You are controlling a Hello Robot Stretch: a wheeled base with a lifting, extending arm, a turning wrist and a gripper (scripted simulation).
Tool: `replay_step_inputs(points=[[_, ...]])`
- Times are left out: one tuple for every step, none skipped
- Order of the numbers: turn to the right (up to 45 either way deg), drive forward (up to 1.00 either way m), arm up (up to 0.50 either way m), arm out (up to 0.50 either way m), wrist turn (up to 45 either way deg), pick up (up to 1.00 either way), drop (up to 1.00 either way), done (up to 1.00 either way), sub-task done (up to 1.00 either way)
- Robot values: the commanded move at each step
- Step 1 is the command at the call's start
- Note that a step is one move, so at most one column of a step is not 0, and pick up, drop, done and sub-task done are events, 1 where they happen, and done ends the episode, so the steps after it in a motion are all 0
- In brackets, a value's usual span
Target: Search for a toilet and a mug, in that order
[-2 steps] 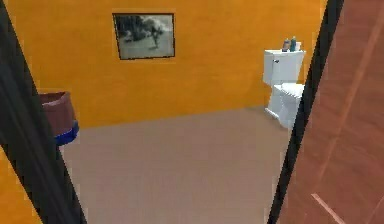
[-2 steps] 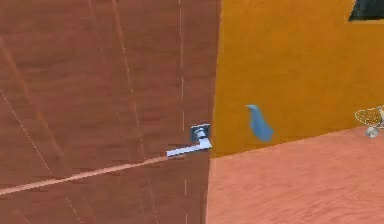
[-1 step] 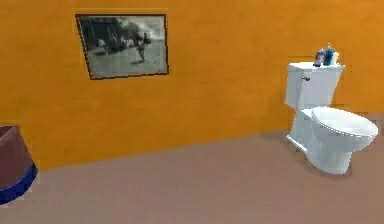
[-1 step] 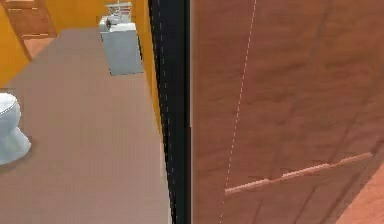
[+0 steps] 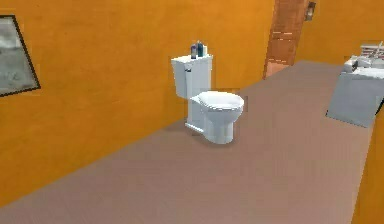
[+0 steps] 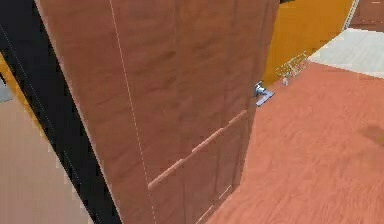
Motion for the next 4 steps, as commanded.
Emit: replay_step_inputs(points=[[0.0,0.30,0.00,0.00,0.0,0.00,0.00,0.00,0.00],[24.0,0.00,0.00,0.00,0.0,0.00,0.00,0.00,0.00],[0.0,0.90,0.00,0.00,0.0,0.00,0.00,0.00,0.00],[45.0,0.00,0.00,0.00,0.0,0.00,0.00,0.00,0.00]])
